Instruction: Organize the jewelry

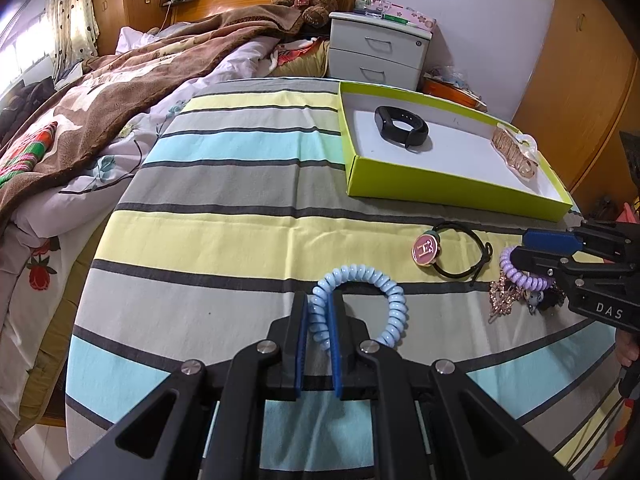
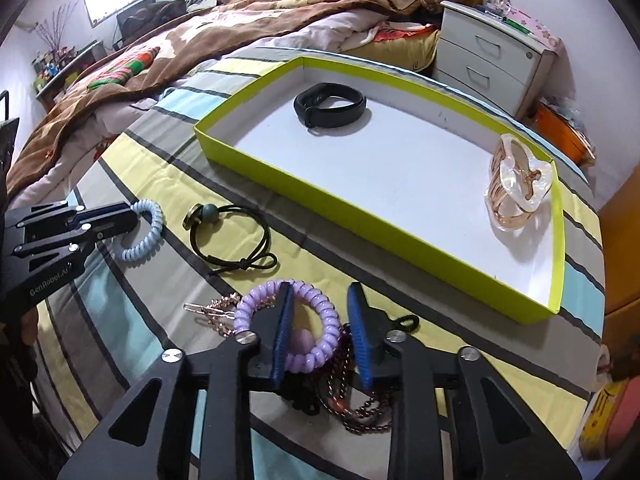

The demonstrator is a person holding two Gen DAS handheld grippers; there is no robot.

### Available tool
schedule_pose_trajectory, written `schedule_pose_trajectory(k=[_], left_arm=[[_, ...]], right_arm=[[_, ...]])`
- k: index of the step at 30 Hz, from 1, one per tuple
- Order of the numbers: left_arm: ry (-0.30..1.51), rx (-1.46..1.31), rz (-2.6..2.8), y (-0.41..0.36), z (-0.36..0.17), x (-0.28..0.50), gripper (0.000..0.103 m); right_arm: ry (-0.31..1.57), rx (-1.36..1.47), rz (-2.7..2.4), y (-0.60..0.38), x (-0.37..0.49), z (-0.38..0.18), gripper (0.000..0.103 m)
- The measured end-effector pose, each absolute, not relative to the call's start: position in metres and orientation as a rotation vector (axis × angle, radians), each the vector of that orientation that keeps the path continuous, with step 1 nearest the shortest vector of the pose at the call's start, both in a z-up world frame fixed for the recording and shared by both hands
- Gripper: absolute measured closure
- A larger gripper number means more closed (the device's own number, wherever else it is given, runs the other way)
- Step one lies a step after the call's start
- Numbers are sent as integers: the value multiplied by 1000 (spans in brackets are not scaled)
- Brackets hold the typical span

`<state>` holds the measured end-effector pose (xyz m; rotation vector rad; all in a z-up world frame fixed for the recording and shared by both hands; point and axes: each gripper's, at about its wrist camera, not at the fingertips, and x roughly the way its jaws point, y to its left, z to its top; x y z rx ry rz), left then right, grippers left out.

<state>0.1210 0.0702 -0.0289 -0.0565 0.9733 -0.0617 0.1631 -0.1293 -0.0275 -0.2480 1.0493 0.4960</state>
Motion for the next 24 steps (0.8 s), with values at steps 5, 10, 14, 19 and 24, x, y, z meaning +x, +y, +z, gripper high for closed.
schedule_pose_trajectory(k=[5,10,14,19,24], left_arm=[[974,-58,-61,70,-29,121,92],[977,-58,-58,70,-29,120,92],[977,-66,-58,71,-28,119,92],[969,-74,-59,73,-24,116,92],[963,-75,-65,71,-20,114,92]], right_arm=[[1047,-249,484,-131,163,-29,91],[1011,-208,472,-137,159,-20,93],[986,-177,459,-141,157,-13,93],[971,-155,458,-142,154,-8,93],[955,-136,451,-144,149,-4,93]])
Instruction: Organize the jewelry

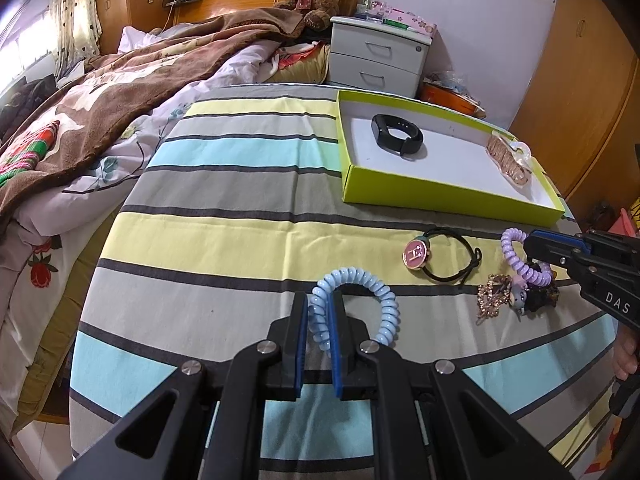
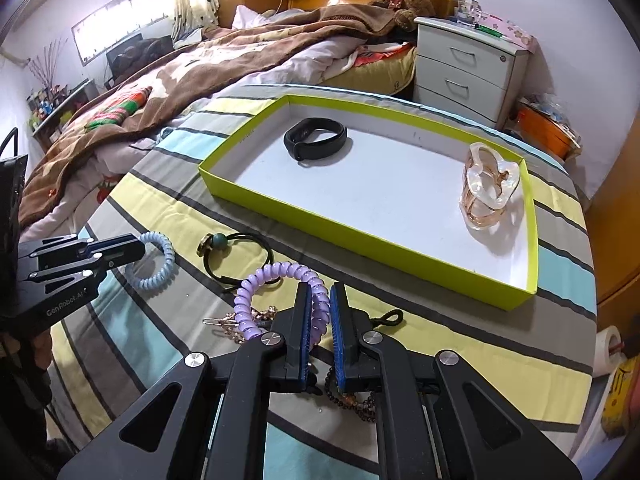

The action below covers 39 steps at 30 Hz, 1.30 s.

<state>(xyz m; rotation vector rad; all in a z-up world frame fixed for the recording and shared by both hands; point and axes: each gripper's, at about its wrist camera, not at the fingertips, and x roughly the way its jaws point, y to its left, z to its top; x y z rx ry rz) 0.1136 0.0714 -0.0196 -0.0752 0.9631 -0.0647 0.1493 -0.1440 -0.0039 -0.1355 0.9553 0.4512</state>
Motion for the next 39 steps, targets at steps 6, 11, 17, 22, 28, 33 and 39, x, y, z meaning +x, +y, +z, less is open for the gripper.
schedule_pose_trajectory(k=[6,11,17,22,28,33,39], left_arm=[[952,-71,-61,72,-15,111,93],[932,-80,-63,73,-5,109,93],[897,-94,-74,75,9,110,93],[918,-64,-69,76,3,114,93],[996,-28,-22,78,-24,118,82],[1001,14,20,78,-29,120,69],[988,14,-20,76,-29,121,89]], right_arm=[[931,-110,443,-149,143,3,93],[908,-94,437,-152,141,11,93],[879,-74,429,-157,141,21,93],[872,-69,433,-155,141,22,93],[882,-67,435,-154,142,17,93],[878,-68,435,-152,143,16,93],[878,-64,439,-151,143,16,93]])
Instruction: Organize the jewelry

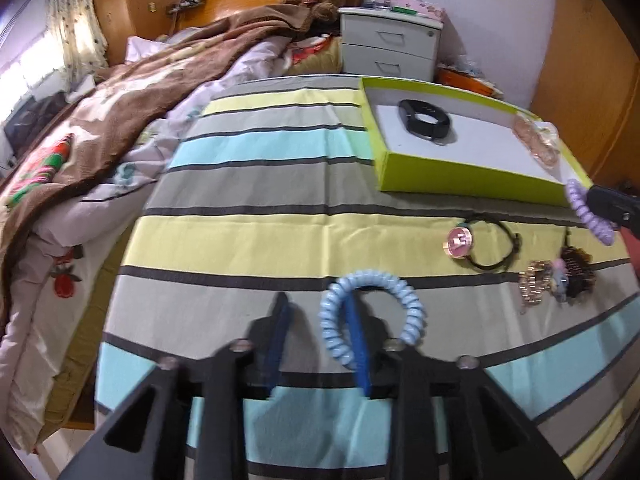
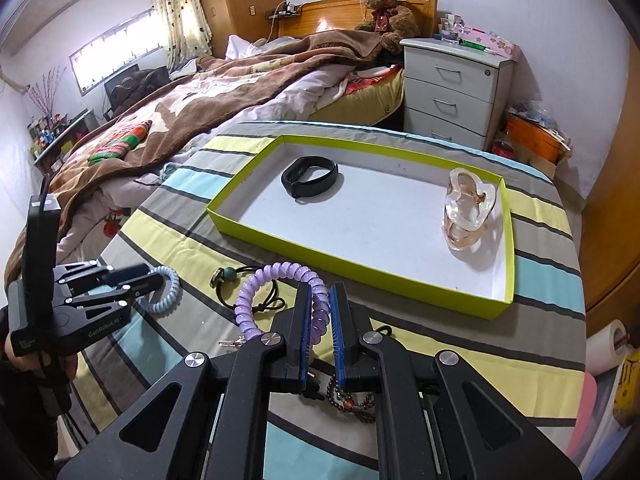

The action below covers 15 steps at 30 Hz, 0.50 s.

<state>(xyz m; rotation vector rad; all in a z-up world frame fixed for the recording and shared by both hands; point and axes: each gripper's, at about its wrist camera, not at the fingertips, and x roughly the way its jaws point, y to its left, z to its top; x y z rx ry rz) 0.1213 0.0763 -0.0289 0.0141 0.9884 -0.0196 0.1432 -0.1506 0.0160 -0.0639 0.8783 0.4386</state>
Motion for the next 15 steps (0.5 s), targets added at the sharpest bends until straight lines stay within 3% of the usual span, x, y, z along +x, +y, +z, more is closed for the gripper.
schedule_pose_trajectory(k=[4,15], left_arm=[[987,7,-28,74,-27,121,93],[905,-29,-84,70,14,129,93]], right_arm=[[874,-65,429,-151,144,16,93],[846,-54,393,-159,159,32,93]])
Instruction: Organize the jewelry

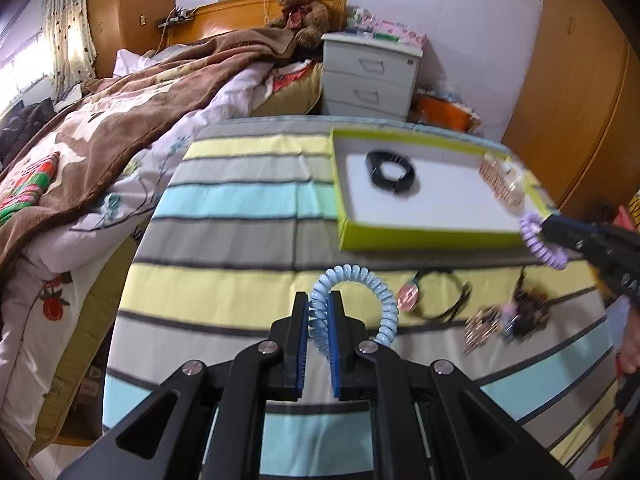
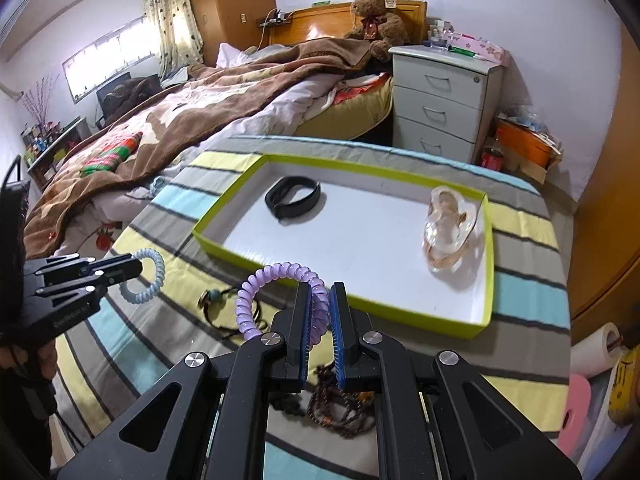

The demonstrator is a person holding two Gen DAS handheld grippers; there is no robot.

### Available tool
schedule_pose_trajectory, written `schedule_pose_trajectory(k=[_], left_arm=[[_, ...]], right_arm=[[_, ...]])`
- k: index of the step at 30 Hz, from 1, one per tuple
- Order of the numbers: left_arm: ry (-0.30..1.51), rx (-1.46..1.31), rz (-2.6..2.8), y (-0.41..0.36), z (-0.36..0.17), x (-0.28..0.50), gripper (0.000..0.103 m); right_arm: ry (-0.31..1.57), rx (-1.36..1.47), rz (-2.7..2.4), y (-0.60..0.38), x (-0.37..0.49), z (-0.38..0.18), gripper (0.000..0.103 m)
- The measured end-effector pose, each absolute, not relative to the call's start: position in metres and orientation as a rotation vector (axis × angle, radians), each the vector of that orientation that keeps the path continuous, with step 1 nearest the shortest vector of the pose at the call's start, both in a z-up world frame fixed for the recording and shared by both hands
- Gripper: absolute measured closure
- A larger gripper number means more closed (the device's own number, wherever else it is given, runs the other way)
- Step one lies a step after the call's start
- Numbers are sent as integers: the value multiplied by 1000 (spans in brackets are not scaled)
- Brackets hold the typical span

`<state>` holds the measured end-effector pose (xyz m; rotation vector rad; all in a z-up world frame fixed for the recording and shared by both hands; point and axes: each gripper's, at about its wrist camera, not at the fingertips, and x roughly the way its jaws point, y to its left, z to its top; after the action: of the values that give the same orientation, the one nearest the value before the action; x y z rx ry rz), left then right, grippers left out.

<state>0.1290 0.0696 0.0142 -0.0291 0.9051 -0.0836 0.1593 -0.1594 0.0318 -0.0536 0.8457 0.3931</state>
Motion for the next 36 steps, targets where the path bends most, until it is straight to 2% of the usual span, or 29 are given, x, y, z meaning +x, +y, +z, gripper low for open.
schedule_pose_trajectory(k=[12,36], left_arm=[[844,-34,-115,50,45,178,93],[931,-72,-135,19,7,242,93]], right_arm=[[846,-52,333,-169,202,39,93],[938,-71,238,-159,299,-1,93]])
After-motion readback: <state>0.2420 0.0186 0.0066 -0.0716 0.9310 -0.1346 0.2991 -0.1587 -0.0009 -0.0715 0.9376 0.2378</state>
